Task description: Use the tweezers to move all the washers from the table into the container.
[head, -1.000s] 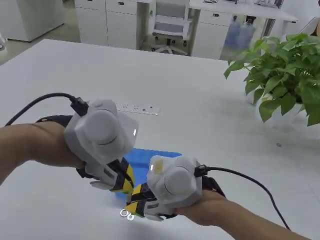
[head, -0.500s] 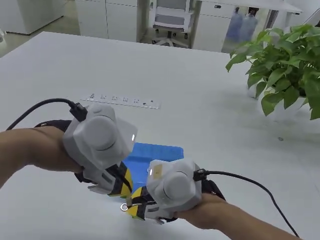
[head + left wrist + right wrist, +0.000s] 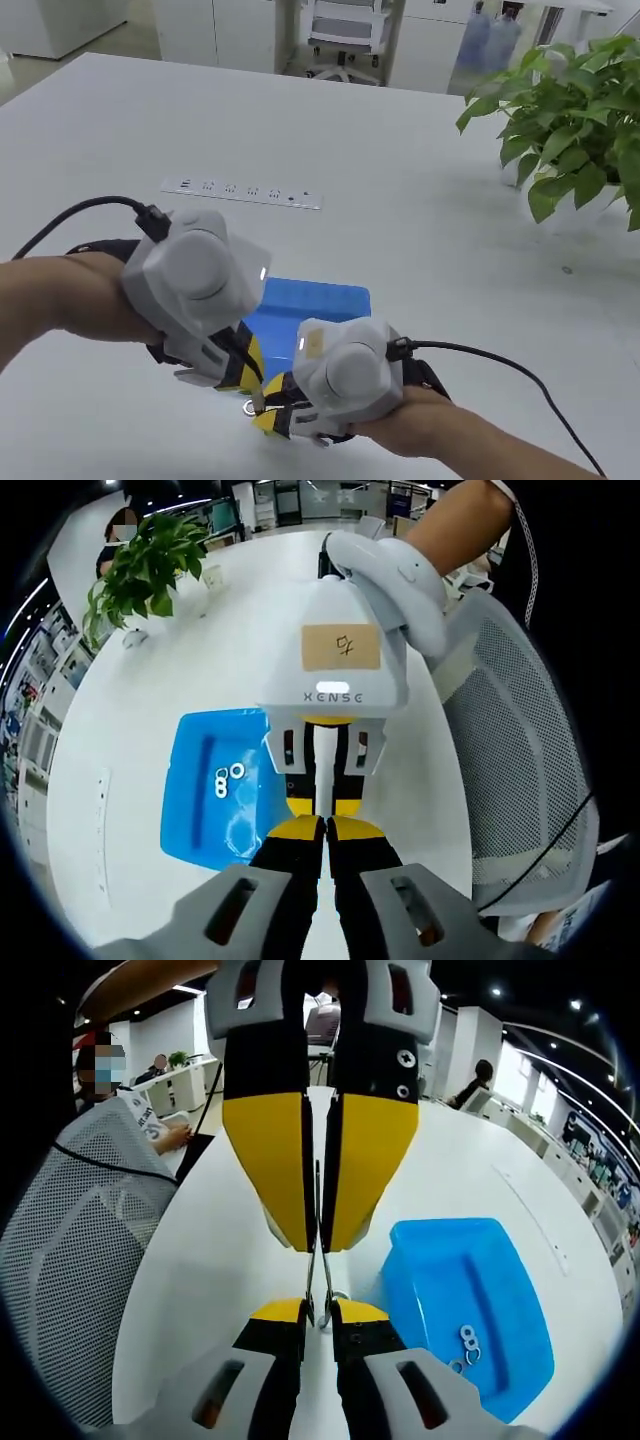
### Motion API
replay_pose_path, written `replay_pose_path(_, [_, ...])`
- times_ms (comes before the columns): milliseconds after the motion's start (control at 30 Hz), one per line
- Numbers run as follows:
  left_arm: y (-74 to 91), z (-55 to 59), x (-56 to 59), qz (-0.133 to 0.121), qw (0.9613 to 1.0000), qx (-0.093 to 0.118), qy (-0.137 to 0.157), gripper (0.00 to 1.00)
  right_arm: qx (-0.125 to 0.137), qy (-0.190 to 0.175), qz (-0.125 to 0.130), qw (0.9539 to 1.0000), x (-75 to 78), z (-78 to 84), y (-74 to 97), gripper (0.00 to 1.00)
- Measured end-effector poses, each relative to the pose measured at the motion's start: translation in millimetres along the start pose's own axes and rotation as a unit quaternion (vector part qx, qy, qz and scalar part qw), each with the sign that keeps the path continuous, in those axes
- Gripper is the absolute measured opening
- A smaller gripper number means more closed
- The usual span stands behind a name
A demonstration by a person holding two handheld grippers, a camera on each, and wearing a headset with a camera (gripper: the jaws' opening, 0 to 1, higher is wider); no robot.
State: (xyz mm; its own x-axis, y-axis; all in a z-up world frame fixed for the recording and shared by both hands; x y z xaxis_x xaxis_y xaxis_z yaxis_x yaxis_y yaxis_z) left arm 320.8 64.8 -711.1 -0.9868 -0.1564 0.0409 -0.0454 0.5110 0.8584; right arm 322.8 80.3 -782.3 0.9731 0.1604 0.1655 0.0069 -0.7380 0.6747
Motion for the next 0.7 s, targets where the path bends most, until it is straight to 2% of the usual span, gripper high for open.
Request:
replay_pose_path(433, [-3.8,-3.0,-3.9,-0.001,1.0000,0.005,0.003,0.06,-0.001,-0.004,0.003,1.0000,-0.4,2.3,2.2,0.13])
replay_pose_path(700, [-3.8,-2.5,-6.0,-0.002,1.0000,0.003,0.002,0.06,0.003,-0.010,0.008,0.9999,2.7,0.8,4.4,0.11])
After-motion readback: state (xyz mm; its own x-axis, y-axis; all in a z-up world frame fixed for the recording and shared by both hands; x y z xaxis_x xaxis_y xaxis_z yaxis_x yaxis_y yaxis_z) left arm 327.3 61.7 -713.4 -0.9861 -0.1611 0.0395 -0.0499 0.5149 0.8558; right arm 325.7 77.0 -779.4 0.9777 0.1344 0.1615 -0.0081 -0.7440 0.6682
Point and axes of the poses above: the centre of the closed fingertips' face, and the gripper's own axes: y roughly backward along the fingers, x roughly to its right, z roughly out of its underside, the point moved 1 cm from there along y, roughly backward along the fingers, and after that the axes turned 8 degrees about y, right-handed, at the moved point
